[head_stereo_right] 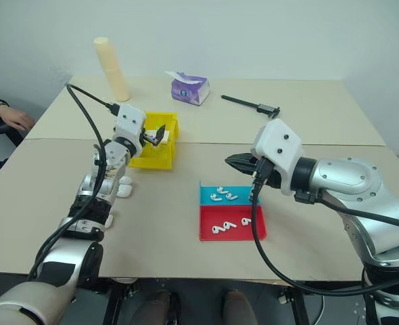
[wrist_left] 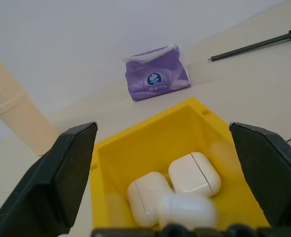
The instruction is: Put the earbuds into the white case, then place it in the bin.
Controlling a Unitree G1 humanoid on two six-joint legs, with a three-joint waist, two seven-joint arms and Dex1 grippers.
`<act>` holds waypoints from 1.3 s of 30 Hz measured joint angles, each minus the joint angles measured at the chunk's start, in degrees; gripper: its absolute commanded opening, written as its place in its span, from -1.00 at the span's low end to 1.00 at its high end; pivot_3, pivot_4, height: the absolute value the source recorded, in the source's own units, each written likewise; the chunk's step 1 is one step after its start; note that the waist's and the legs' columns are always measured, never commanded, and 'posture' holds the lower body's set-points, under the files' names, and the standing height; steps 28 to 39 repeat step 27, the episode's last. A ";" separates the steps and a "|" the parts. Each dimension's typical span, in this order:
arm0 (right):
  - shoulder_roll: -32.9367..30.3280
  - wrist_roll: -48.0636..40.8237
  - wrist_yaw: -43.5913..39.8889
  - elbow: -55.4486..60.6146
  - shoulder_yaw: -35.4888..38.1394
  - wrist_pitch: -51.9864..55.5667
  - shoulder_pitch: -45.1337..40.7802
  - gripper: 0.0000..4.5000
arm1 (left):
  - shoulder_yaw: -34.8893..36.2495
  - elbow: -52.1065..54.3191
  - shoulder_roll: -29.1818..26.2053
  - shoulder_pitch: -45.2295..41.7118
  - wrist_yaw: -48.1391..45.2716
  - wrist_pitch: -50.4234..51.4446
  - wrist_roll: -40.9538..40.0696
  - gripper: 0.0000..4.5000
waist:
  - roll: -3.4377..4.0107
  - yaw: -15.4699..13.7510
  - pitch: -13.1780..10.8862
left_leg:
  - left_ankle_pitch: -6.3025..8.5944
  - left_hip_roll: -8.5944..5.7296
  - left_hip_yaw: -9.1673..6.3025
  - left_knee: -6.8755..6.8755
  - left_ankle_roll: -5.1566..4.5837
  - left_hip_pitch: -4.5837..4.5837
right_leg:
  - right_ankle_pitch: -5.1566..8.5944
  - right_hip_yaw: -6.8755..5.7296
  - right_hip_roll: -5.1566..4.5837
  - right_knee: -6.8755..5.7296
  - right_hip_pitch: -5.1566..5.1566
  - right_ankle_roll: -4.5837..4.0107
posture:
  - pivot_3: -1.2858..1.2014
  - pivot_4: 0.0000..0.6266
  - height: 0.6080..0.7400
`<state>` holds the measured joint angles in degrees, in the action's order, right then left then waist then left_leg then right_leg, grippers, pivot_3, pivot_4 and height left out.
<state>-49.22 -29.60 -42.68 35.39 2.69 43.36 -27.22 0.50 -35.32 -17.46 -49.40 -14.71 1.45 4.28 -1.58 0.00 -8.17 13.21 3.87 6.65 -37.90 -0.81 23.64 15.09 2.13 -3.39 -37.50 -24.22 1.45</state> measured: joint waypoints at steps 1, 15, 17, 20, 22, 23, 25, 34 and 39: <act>-0.03 0.21 -0.10 0.00 -0.06 0.00 0.28 -1.00 | 0.04 0.53 -0.02 0.30 -0.33 0.02 -0.16 0.99 | 0.00 0.00 0.00 | 0.00 0.00 0.01 0.00 0.01 0.00 | 0.00 0.00 0.00 0.00 0.00 0.00 | 0.03 -0.52 1.00; -11.68 4.73 -19.44 -11.13 2.66 -17.49 8.14 -1.00 | 1.85 43.91 -18.15 26.99 -32.24 11.10 -21.14 0.99 | 0.03 0.81 0.01 | -0.03 0.08 -0.01 0.01 0.05 -0.41 | 0.01 0.11 0.01 -0.09 0.22 -0.01 | 0.03 -0.52 1.00; -12.85 5.89 -23.13 -14.12 3.38 -23.00 9.00 -1.00 | 4.27 49.99 -22.64 32.94 -36.38 13.03 -24.88 0.99 | 0.03 0.93 0.01 | -0.02 0.10 0.00 0.03 0.05 -0.44 | 0.01 0.14 0.01 -0.06 0.22 -0.01 | 0.03 -0.52 1.00; -13.74 7.24 -27.40 -19.29 4.92 -29.31 10.67 -1.00 | 8.55 56.06 -26.54 41.62 -39.68 16.21 -29.02 0.99 | 0.03 0.90 0.01 | 0.00 0.09 0.03 0.07 0.03 -0.41 | 0.01 0.19 -0.02 -0.05 0.16 -0.01 | 0.03 -0.52 1.00; -13.95 7.65 -30.00 -21.13 5.24 -33.51 11.09 -1.00 | 12.00 60.59 -28.28 47.96 -40.88 17.35 -31.36 0.99 | 0.02 0.83 0.00 | 0.00 0.12 0.02 0.06 0.03 -0.43 | 0.02 0.17 0.00 -0.04 0.19 -0.01 | 0.03 -0.52 1.00; -14.16 8.06 -30.87 -22.01 5.45 -34.83 11.46 -1.00 | 13.20 62.03 -28.75 50.09 -41.28 17.87 -31.97 0.99 | 0.03 0.83 0.01 | 0.00 0.10 0.04 0.06 0.03 -0.46 | 0.02 0.19 -0.02 -0.06 0.20 -0.02 | 0.03 -0.52 1.00; -14.22 8.72 -31.83 -23.31 5.31 -36.35 11.38 -1.00 | 15.95 64.57 -29.29 53.40 -41.64 18.85 -33.89 0.99 | 0.03 0.59 0.01 | -0.01 0.10 0.03 0.06 0.04 -0.49 | 0.02 0.17 -0.02 -0.07 0.22 -0.02 | 0.03 -0.52 1.00; -14.20 8.77 -31.98 -23.58 4.98 -36.54 10.61 -1.00 | 18.13 66.51 -29.30 55.17 -41.40 18.95 -34.91 0.99 | 0.03 0.55 0.01 | -0.02 0.10 0.03 0.05 0.05 -0.51 | 0.01 0.17 -0.02 -0.08 0.23 -0.03 | 0.03 -0.52 1.00; -14.20 8.77 -31.98 -23.58 4.98 -36.54 10.61 -1.00 | 18.13 66.51 -29.30 55.17 -41.40 18.95 -34.91 0.99 | 0.03 0.55 0.01 | -0.02 0.10 0.03 0.05 0.05 -0.51 | 0.01 0.17 -0.02 -0.08 0.23 -0.03 | 0.03 -0.52 1.00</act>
